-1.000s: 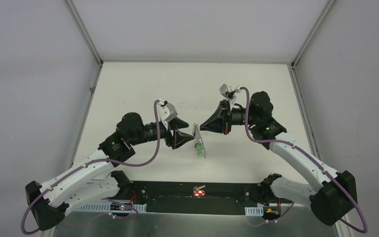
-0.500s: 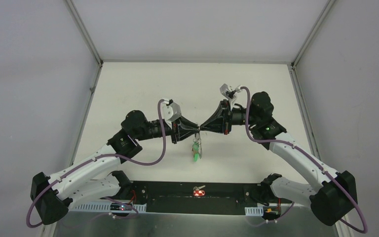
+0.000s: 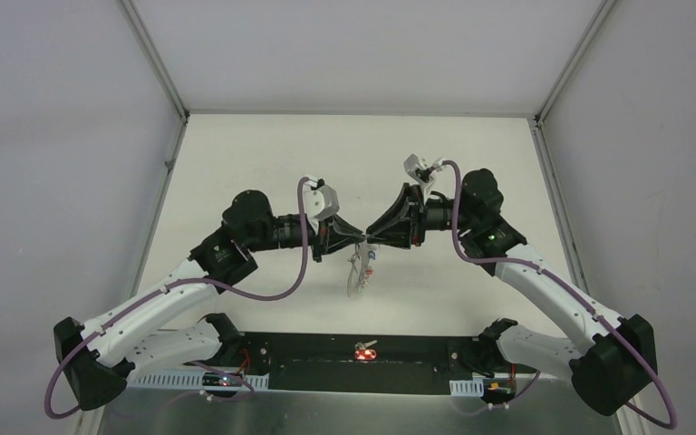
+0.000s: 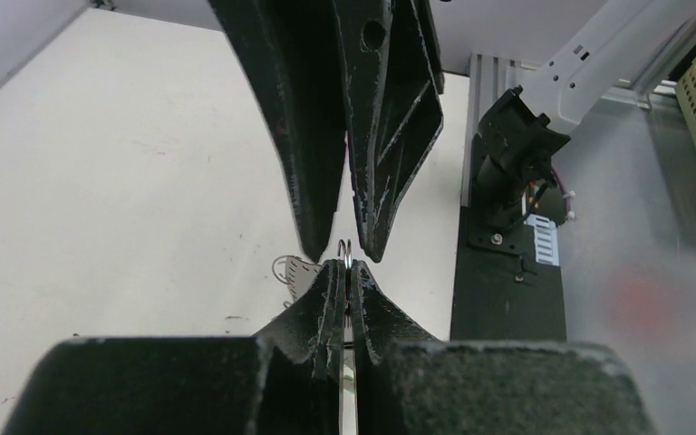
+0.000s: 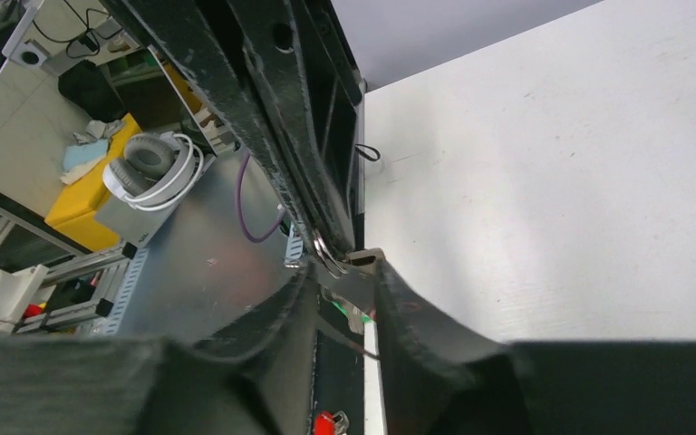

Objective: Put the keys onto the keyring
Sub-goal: Adjust the keyring.

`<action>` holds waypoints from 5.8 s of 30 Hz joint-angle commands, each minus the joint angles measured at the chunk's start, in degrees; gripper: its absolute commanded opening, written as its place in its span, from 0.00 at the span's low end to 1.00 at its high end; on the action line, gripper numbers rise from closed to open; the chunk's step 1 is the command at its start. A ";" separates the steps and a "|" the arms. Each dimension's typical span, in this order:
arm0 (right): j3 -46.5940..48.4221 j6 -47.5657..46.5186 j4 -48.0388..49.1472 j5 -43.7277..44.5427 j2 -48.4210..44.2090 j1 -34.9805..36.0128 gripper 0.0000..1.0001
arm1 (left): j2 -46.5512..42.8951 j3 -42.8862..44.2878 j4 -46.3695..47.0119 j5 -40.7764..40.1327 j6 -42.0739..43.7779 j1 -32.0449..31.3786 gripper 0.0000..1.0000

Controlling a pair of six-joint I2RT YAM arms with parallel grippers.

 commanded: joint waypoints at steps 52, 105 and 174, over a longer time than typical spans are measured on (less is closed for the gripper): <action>9.08 -7.05 0.68 -4.90 5.65 8.25 0.25 | 22.38 48.35 -63.24 -1.80 16.59 -2.57 0.00; -0.84 -3.51 15.51 -6.36 -0.48 -2.13 0.00 | -9.37 5.46 -9.61 6.87 -14.74 8.88 0.62; -1.53 4.00 23.33 -7.67 0.05 -2.05 0.00 | 1.65 8.21 -1.23 6.74 6.96 0.51 0.21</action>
